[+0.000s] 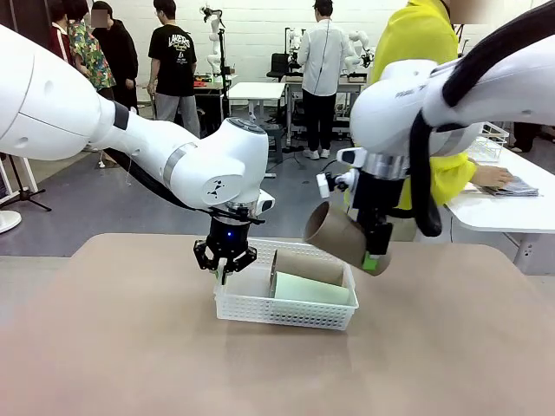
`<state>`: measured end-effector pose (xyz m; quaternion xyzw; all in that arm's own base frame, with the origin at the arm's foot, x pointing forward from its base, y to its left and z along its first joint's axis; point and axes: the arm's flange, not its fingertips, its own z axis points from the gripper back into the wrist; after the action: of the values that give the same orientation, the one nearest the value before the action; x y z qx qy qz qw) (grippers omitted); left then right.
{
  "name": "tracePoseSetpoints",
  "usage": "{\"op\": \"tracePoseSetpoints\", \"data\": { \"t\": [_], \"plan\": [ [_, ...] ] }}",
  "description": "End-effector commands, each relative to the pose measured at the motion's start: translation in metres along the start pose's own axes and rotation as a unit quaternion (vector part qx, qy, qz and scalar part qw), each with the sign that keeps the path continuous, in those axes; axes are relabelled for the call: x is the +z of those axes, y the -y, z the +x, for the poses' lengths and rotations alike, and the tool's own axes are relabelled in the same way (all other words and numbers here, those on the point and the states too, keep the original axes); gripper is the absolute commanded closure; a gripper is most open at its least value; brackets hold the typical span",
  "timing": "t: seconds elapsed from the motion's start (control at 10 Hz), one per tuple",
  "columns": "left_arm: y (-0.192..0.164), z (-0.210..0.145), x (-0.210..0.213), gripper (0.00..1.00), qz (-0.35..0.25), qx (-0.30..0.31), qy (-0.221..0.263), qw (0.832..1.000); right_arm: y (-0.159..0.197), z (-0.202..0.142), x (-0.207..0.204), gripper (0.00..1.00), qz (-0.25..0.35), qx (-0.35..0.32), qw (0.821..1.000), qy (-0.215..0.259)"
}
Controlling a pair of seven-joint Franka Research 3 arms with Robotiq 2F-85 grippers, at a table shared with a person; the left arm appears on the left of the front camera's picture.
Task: Clean and organize the cups into the basket.
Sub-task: Pick up the Reusable plastic cup from the right side of the table and stack it inside the Organizing basket in the center of the table.
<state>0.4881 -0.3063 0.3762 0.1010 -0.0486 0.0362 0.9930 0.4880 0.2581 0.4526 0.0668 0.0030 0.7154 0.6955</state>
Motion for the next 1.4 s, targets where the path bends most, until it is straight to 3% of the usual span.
{"op": "tracePoseSetpoints", "data": {
  "t": [0.0, 0.3, 1.3],
  "plan": [
    [-0.001, -0.001, -0.002, 1.0, 0.003, -0.002, -0.001, 1.0, 0.016, 0.021, -0.003, 0.21, -0.018, 0.024, 0.999, -0.024],
    [-0.001, -0.001, -0.002, 1.0, 0.003, -0.002, -0.001, 1.0, 0.023, 0.037, -0.02, 0.21, -0.013, 0.047, 0.998, -0.032],
    [-0.001, -0.001, -0.002, 1.0, 0.003, -0.002, -0.001, 1.0, 0.04, 0.048, -0.05, 0.21, -0.008, 0.063, 0.998, -0.008]
  ]
}}
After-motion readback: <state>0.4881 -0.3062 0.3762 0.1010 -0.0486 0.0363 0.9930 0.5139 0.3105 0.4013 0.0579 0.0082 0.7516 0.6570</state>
